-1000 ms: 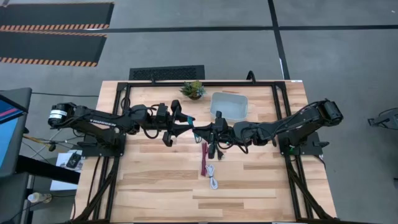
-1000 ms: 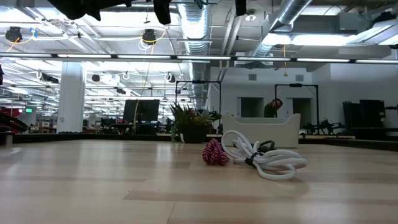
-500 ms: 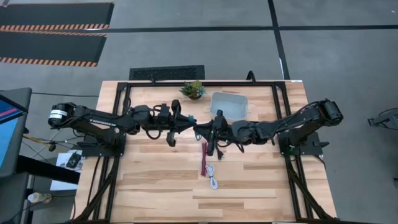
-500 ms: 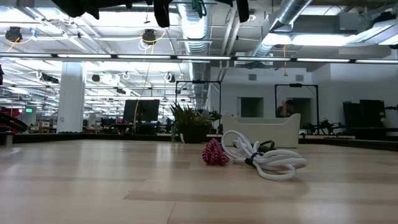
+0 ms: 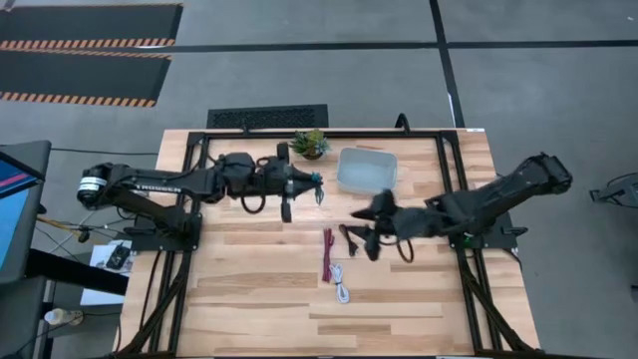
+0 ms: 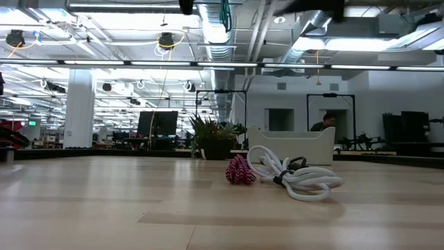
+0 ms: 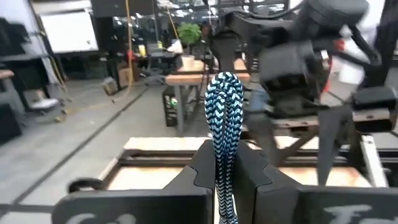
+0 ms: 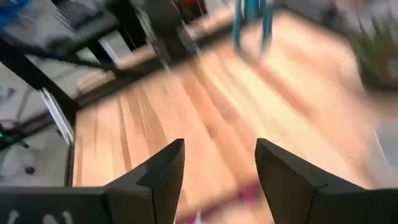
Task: Pick and place USB-C Cables
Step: Put the blue charger cable into the white bin
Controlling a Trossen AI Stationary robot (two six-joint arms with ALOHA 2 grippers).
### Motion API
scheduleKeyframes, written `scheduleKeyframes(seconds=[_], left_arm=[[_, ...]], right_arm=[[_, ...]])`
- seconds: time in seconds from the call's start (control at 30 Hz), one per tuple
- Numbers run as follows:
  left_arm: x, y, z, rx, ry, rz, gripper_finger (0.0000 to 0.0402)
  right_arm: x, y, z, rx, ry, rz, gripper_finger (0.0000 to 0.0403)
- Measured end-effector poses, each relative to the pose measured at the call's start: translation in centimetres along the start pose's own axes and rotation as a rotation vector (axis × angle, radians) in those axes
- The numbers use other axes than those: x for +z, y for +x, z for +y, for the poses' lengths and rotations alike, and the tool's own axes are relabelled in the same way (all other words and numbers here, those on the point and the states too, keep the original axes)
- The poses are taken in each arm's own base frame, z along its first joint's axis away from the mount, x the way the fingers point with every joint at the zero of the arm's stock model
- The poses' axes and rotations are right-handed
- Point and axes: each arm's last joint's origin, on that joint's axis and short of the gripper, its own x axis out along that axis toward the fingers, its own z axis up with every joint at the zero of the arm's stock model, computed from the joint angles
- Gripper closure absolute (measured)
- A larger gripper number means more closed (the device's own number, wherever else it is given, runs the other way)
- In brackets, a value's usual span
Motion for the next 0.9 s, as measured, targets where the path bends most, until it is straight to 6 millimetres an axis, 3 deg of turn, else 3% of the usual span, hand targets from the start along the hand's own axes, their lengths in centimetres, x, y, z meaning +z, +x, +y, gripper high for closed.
scheduleKeyframes(seconds=[0.13,0.3,0.6,0.9], left_arm=[[-0.2,0.6,2.2,0.039,-0.019,-0.012,0.0401],[-2.9,3.1,4.4,0.049,-0.067,0.042,0.0401],[-6.5,10.4,6.3,0.034,-0.089,0.138,0.0401],[-9.3,15.2,9.0,0.111,-0.048,0.269,0.0401]], right_arm=[[-2.4,-2.4,0.0,-0.115,0.088,0.081,0.0193],[-4.1,-3.9,0.5,-0.169,0.137,0.064,0.0207],[-5.8,-3.1,1.6,-0.192,0.158,0.056,0.0224],[-6.7,-2.1,2.1,-0.207,0.155,0.069,0.0231]])
